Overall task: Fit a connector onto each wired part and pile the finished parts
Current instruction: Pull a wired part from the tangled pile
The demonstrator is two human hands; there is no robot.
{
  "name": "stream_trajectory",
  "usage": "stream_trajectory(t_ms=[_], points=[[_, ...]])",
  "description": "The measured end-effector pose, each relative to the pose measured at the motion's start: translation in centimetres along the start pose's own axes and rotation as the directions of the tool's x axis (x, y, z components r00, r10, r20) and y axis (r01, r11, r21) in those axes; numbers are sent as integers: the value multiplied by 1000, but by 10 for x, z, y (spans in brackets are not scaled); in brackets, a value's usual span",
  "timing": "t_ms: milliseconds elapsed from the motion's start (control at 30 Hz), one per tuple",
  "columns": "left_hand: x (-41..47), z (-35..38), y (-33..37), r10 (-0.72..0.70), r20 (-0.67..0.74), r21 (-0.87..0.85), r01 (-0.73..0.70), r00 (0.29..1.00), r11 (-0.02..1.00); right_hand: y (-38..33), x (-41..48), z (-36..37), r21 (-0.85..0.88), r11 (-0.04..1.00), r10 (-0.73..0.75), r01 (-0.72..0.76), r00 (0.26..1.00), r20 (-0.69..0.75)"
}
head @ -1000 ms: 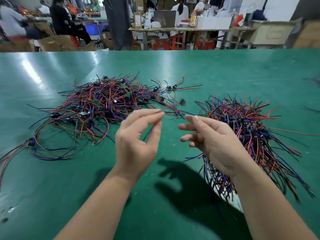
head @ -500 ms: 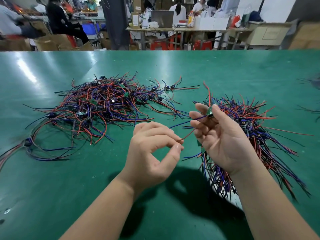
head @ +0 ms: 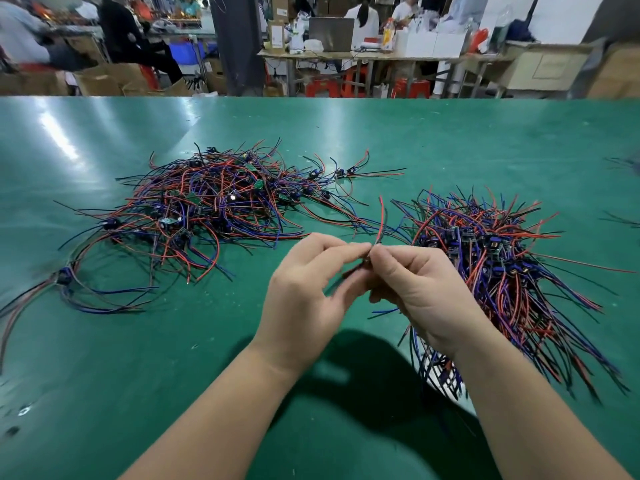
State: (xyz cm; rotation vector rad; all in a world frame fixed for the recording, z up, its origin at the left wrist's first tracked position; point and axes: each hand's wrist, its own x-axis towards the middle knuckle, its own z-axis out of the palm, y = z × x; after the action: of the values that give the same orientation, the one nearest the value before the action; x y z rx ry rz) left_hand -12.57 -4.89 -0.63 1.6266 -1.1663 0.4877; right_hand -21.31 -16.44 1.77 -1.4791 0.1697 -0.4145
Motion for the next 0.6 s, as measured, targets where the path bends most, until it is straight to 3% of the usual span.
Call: stream_trajectory(t_ms=[67,100,200,267,333,433,600], points=[[2,-1,2,-160,-14,-124,157,987,980,2,1,1,1,1000,18,-18,1000,-23],[4,-1,5,-296,4,-255,287,955,924,2,2,0,11,1000,27,-26,998,-59],[9,-3,10,-610,216,-589,600,762,541,2,5,-3,57,998,42,-33,987,-154],[11,-5,12,-641,427,-609,727,638,317,1,5,-6,133,990,64,-41,982,-180],[11,-6,16,-602,589,-552,812,539,188,1,6,-8,180,983,79,-42,975,-206],[9,-5,18,-538,710,-477,872,455,108,2,6,-9,189,981,92,-54,976,-200],[8,0,16,-648,613,-515,851,452,106,8,5,-11,-31,997,57,-65,979,-196]])
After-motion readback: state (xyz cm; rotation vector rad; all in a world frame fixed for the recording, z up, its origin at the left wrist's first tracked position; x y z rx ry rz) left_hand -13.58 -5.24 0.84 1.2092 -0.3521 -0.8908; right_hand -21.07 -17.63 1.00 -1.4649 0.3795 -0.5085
